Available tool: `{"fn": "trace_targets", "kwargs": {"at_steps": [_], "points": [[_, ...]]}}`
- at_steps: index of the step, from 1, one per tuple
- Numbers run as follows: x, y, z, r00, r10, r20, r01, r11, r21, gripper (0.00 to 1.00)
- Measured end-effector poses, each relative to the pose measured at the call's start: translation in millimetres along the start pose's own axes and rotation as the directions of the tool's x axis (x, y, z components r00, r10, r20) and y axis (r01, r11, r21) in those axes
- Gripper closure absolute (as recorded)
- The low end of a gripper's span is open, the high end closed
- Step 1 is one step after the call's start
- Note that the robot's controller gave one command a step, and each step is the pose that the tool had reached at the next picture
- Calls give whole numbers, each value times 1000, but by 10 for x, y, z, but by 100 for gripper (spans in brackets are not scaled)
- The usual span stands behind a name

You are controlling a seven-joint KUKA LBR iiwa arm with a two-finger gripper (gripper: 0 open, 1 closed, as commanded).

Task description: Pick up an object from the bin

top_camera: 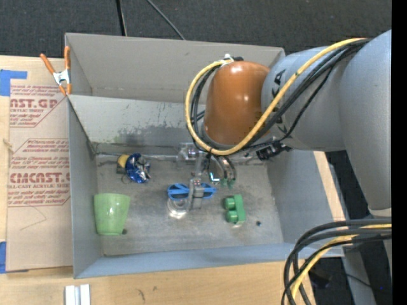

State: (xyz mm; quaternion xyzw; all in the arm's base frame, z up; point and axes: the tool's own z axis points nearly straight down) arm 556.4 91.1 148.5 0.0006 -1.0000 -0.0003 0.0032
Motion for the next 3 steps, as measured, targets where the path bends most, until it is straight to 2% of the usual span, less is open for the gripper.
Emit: {"fn": "trace_targets", "kwargs": {"at_steps": [1, 2, 3], "points": [[-39, -226, 794, 977, 213, 0, -213, 977, -1, 0], [-61, -229, 747, 977, 212, 2, -212, 977, -2, 100], [-194, -149, -1026, 981, 192, 16, -192, 981, -5, 100]]}}
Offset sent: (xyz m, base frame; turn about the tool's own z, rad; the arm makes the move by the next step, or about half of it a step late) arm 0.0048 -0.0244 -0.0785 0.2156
